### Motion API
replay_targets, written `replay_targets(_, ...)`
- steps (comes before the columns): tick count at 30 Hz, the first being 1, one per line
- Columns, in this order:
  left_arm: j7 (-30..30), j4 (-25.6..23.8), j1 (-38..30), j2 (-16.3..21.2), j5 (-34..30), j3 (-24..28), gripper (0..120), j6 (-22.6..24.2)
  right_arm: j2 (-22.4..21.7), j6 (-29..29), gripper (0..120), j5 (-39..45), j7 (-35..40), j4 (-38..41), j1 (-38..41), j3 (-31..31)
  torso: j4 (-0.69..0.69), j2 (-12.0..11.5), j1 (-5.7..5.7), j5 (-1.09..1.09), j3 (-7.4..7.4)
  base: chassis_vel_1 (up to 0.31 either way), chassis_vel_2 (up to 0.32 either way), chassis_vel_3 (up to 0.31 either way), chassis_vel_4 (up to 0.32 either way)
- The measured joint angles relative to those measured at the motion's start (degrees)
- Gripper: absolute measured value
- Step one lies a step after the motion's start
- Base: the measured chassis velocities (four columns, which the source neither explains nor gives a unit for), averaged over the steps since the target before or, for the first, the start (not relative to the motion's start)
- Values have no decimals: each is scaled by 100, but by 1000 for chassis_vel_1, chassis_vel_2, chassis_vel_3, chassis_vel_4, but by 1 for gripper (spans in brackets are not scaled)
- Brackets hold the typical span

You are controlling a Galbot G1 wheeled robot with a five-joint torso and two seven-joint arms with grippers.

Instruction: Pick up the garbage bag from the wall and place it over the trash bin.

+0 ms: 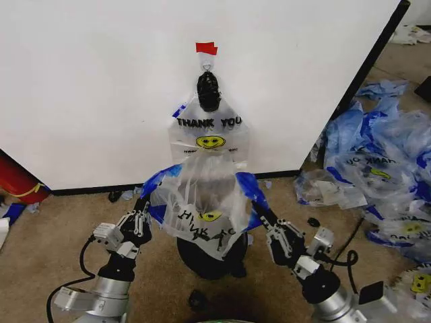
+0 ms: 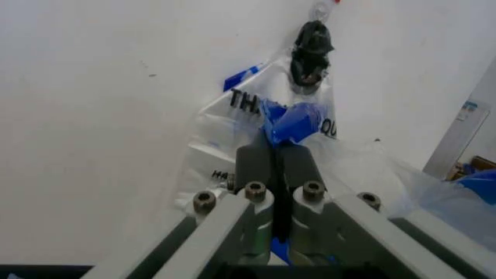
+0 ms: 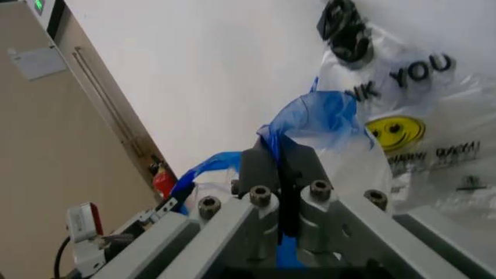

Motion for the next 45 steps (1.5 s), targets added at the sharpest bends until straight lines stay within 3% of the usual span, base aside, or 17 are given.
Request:
replay_targets(10,-5,208,-10,-76,21,10,0,-67,48,-33,0,-236,76,-225,344,-727,0,0,0,0,0,0,0,0,0)
replay_targets(17,-3,337,-16,-136,63,49,0,-73,144,-39,0,-239,193,-470,473,-893,0,0,0,0,0,0,0,0,0)
replay_targets(35,49,789,-195,-408,225,297,0,-110,129,357,0,-81,-25,-1207,-40,-71,0,0,0,1,0,0,0,0,0)
replay_targets(45,120,1143,-492,-487,241,350,0,-212,303,413,0,-17,-95,-1550,140,-213,0,0,0,1,0,0,0,0,0)
